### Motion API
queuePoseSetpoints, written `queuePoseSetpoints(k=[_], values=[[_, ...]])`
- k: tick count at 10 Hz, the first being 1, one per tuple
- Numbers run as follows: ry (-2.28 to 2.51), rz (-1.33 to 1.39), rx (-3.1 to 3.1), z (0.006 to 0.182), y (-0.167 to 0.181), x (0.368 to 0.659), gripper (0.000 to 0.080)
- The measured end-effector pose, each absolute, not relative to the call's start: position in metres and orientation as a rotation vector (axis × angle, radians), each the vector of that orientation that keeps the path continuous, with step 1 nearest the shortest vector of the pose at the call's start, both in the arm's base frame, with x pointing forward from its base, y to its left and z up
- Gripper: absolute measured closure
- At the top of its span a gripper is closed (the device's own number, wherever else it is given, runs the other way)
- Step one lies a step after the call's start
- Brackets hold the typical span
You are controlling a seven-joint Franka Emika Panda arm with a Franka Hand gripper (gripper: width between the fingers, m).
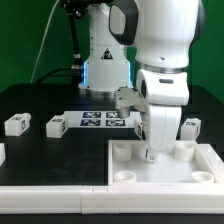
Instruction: Assemble one leg
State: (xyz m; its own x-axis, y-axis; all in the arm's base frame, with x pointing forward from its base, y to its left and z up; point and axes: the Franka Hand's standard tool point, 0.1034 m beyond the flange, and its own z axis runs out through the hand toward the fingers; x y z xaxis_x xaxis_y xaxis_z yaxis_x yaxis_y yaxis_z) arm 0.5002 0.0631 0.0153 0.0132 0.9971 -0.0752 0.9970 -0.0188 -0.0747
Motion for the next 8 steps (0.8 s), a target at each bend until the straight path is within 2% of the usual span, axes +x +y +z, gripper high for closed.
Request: queuePoseSetpoints(k=[4,8], values=[[-2.08,0.189,-2.393,0.056,0.067,0.467,0.015],[-1.944,0.177,-2.513,0.058,0.067,0.465,0.015]])
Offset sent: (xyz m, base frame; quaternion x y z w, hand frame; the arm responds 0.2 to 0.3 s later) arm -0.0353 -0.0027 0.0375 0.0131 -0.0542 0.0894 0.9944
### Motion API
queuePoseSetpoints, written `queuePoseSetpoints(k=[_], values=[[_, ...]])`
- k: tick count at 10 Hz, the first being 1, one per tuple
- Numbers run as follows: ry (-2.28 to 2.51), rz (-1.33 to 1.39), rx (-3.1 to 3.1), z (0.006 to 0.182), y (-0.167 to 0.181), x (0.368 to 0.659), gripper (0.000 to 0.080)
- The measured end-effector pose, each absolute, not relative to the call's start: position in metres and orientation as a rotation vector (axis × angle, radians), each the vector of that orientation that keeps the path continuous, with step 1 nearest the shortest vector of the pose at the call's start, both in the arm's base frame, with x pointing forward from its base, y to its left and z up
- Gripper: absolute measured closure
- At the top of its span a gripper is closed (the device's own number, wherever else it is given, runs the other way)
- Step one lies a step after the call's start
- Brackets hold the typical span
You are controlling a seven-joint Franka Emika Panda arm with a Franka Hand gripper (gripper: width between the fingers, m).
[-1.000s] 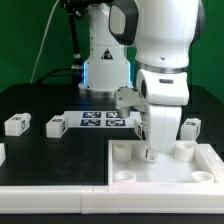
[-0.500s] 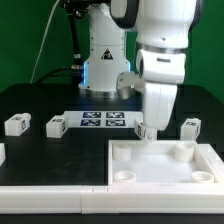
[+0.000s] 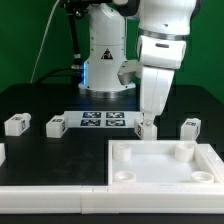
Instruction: Assemble one leg
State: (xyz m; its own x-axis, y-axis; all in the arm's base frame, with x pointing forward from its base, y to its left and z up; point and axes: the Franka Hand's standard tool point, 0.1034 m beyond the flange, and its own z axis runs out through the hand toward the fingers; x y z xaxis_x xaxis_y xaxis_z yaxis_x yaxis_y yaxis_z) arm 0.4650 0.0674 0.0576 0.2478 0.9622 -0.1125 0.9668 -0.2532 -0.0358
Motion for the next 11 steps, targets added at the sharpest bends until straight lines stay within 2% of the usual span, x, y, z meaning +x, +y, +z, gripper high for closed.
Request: queuePoseSetpoints(k=[2,6,9,11], values=[[1.727,-0.168,2.563,0.057,0.068,0.465,0.015],[0.944,-0.161,2.932,0.05,0.079,0.446,0.015],[0.34,-0.172,3.085,0.05,0.091,0.442,0.015],[0.186,-0.17,3.102,0.05,0.094,0.441,0.015]])
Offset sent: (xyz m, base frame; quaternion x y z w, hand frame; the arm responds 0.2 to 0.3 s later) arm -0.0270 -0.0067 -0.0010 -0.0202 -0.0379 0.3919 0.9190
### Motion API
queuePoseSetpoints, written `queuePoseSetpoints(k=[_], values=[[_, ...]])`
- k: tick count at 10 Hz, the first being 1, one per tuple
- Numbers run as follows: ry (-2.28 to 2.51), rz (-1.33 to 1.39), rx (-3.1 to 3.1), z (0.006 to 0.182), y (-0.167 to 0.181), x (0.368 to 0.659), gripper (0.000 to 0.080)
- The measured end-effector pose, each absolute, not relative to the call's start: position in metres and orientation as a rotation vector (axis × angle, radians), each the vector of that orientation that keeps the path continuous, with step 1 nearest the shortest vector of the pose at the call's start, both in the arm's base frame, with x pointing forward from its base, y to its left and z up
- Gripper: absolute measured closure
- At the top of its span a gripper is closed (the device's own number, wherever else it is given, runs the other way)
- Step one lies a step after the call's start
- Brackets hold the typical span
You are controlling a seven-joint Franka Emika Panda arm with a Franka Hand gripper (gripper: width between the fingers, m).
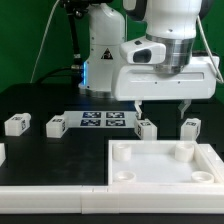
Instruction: Assemble one leg
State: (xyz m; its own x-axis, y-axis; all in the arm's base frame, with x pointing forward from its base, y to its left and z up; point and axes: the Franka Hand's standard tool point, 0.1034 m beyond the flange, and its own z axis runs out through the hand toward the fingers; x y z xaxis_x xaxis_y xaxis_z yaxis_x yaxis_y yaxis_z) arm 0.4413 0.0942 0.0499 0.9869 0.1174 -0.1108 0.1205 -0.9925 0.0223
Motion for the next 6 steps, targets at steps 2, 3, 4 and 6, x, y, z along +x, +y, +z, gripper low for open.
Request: queuePoseSetpoints(k=[2,3,4,6], values=[[-0.139,-0.172,3.121,0.049,0.098,0.44,0.015],[-0.317,-0.174,3.125,0.047,0.099,0.437,0.015],[-0.469,-0.175,3.112,0.045,0.105,0.433,0.015],[-0.739,-0.183,3.065,0.045,0.121,0.429,0.015]])
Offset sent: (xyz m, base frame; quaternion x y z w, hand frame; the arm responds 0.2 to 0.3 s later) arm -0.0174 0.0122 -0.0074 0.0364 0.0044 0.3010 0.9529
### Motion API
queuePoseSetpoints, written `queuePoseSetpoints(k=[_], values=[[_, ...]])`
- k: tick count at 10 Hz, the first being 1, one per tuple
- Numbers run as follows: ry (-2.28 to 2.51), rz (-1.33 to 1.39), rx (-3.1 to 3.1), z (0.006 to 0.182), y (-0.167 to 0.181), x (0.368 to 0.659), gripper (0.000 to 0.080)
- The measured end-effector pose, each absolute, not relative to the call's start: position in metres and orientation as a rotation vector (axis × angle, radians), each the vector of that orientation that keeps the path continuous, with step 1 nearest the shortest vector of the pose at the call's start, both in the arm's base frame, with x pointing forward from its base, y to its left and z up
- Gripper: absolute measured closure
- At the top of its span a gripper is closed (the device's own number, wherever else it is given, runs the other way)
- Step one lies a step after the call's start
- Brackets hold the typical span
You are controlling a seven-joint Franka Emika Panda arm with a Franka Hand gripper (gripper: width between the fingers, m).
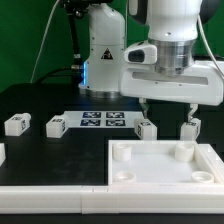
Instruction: Assemble one leg
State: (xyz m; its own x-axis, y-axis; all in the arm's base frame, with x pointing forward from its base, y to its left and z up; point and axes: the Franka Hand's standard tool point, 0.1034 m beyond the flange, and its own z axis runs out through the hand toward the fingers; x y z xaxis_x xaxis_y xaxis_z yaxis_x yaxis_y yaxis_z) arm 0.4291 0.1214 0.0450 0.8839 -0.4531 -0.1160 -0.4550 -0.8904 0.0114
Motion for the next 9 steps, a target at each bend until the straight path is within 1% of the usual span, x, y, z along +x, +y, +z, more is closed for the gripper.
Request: queuePoseSetpoints(k=[1,3,6,7,8,9], values=[[0.819,0.185,-3.01,0.045,0.131,0.427,0.015],[0.779,0.186,-3.018,0.045,0.145,0.423,0.015],[0.713,0.267,-3.022,0.045,0.138,0.422,0.015],[0.682,0.514,-2.969,0.046,0.132,0.417,0.015],[0.683,0.611,-2.937,0.045,0.132,0.426,0.015],[0.655,0.719,-2.912,0.043,0.133,0.423,0.015]])
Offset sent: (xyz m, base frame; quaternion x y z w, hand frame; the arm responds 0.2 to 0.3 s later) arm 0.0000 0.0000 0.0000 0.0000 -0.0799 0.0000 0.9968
